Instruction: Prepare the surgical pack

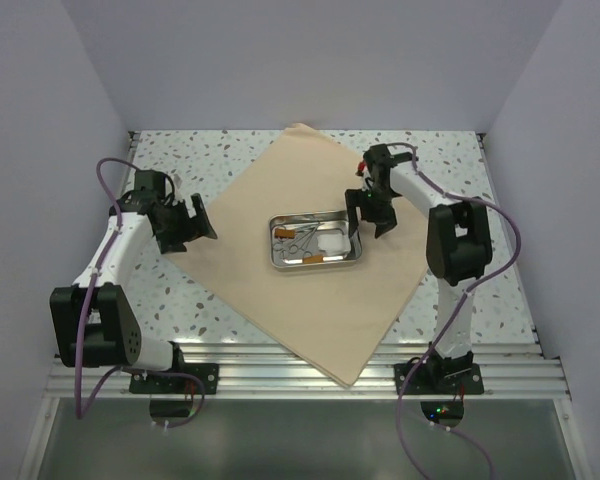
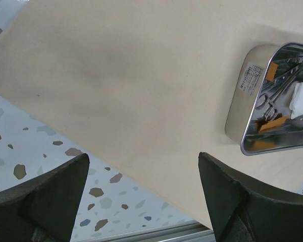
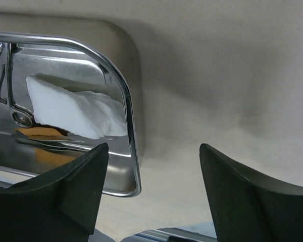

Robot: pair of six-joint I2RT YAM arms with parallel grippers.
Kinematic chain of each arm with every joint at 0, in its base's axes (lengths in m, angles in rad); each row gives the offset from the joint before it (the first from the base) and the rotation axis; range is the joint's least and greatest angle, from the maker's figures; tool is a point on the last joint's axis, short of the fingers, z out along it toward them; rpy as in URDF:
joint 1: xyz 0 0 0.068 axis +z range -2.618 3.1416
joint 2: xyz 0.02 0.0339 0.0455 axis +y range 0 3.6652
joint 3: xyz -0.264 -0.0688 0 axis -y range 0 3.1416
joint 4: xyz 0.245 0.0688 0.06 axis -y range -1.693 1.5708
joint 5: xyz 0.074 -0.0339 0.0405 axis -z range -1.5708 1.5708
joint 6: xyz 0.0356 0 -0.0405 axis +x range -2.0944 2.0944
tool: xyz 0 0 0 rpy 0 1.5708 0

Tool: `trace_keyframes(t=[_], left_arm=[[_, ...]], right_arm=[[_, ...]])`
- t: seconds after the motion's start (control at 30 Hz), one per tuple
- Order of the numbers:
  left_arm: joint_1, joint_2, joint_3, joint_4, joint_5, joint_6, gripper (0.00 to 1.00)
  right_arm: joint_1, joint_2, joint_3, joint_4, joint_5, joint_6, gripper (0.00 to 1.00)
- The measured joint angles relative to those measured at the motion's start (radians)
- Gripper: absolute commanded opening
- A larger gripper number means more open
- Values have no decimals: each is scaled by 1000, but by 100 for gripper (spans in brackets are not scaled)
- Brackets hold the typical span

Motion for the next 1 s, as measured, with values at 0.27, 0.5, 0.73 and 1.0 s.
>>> trace_keyframes(t=[0.27,0.5,0.73,1.0], left_arm=[[0,0,0,1,2,0,92],[0,0,0,5,8,-1,93],[0,0,0,6,18,-1,93],[0,0,0,8,27,-1,93]], right_arm=[[8,26,0,23,-20,0,61],[10,26,-15,38,-38,0,52],[11,26,-35,44,-53,-1,40],[12,26,-47,47,-63,-2,35]])
